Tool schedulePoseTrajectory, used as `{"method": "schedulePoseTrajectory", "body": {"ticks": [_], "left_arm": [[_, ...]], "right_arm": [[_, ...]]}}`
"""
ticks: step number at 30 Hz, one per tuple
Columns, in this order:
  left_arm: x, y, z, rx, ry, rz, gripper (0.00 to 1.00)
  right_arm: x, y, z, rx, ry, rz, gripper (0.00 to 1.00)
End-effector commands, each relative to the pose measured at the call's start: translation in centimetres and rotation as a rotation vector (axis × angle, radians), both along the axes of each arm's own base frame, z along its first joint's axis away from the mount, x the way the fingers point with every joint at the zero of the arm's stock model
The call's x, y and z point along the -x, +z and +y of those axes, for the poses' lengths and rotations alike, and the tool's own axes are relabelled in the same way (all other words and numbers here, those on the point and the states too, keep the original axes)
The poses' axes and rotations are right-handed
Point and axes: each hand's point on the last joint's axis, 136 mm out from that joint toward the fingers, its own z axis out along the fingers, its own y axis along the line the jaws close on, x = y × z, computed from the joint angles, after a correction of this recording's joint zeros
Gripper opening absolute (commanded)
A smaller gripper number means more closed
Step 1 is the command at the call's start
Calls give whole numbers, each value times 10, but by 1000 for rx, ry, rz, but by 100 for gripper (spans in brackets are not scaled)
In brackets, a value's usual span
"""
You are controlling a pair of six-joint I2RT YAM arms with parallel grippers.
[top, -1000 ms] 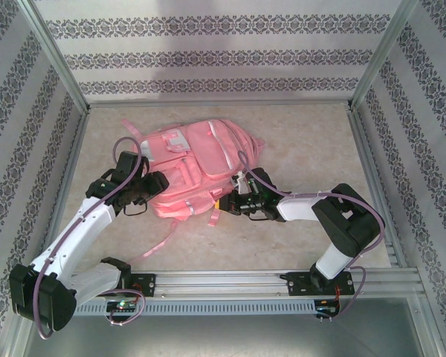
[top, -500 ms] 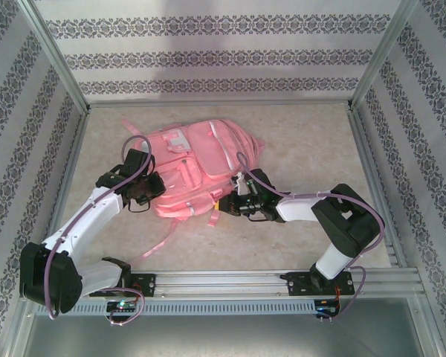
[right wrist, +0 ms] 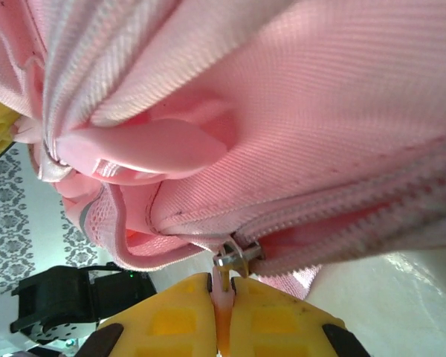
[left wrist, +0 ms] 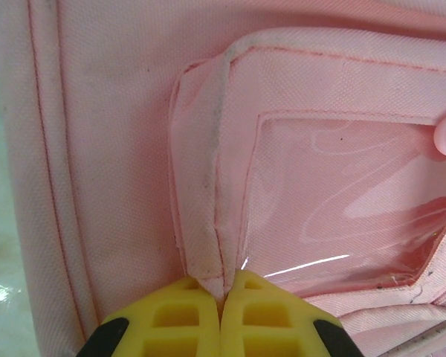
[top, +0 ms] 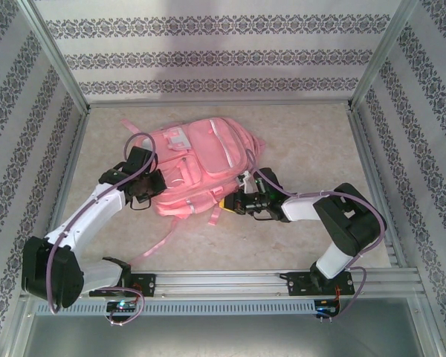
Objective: Pack the student bag
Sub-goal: Zip the student bag at the center of the table.
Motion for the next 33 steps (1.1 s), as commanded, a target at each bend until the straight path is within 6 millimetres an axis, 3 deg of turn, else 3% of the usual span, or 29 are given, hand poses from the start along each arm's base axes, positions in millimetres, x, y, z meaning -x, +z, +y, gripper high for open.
{"method": "schedulePoseTrajectory", "body": {"ticks": [1, 8, 13, 16, 18, 20, 23, 27, 33], "left_arm": [[-14, 5, 32, -145, 84, -47, 0], [-16, 5, 34, -144, 92, -42, 0], [-19, 3, 28, -110, 77, -41, 0], [-20, 3, 23, -90, 67, -43, 0], [-21, 5, 21, -81, 60, -44, 0], [-22, 7, 20, -76, 55, -44, 0], [-23, 11, 19, -74, 51, -51, 0], [-24, 12, 17, -62, 46, -56, 0], [-25, 12, 14, -50, 42, -59, 0]], "right_arm": [[-3, 1, -18, -13, -32, 10, 0], [-8, -11, -43, 6, -72, 36, 0], [-8, -12, -36, 6, -40, 36, 0], [-10, -11, -34, 21, -36, 23, 12], [-13, -11, -36, 50, -48, 13, 26], [-16, -12, -44, 107, -72, -13, 38], [-20, -13, -62, 246, -114, -66, 46], [-20, -4, -81, 436, -134, -196, 45], [-7, 8, -60, 571, -28, -295, 42]]}}
